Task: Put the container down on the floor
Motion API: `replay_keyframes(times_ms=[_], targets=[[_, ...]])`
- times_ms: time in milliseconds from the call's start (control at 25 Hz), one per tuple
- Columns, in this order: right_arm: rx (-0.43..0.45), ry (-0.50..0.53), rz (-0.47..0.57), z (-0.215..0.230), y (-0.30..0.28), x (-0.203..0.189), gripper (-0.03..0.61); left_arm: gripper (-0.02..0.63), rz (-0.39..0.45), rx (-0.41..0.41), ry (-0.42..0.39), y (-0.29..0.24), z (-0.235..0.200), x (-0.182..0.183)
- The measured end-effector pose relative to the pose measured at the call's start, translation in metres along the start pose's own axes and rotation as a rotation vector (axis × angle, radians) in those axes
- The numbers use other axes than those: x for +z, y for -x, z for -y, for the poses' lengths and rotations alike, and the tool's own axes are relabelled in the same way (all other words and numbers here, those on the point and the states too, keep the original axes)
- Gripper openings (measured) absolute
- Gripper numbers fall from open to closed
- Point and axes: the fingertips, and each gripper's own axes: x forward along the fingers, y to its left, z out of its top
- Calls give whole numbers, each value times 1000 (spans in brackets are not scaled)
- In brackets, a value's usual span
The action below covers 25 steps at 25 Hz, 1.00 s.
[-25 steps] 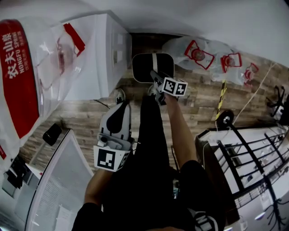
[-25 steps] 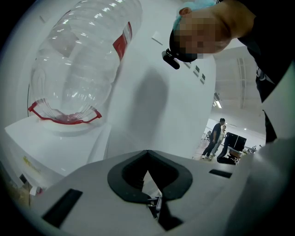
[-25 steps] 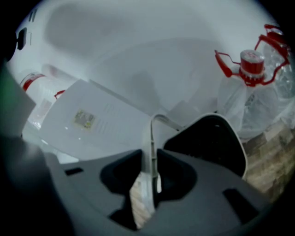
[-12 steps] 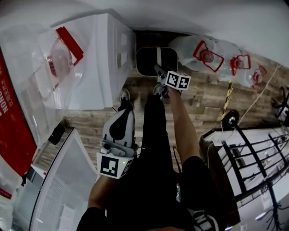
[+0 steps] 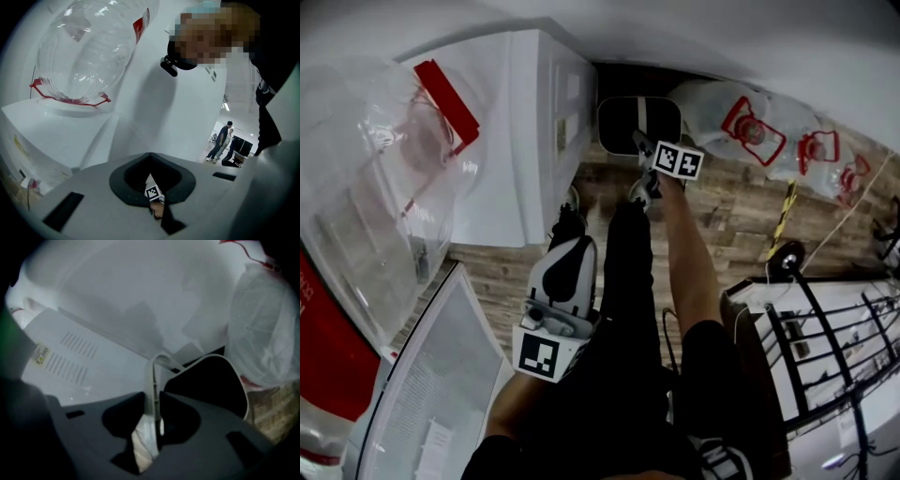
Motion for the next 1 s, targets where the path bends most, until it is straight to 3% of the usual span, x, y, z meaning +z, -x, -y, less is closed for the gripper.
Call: replay_keyframes(times_ms=[240, 640, 1000], targets=[[-12, 3, -9, 14, -22, -1, 120, 28, -14, 6, -12, -12, -7, -9], [-33, -14, -8, 41, -40, 4, 120, 28, -21, -51, -57, -51, 0, -22], [-82, 5, -19, 55, -39, 10, 120, 28, -41, -21, -23, -77, -9, -45]])
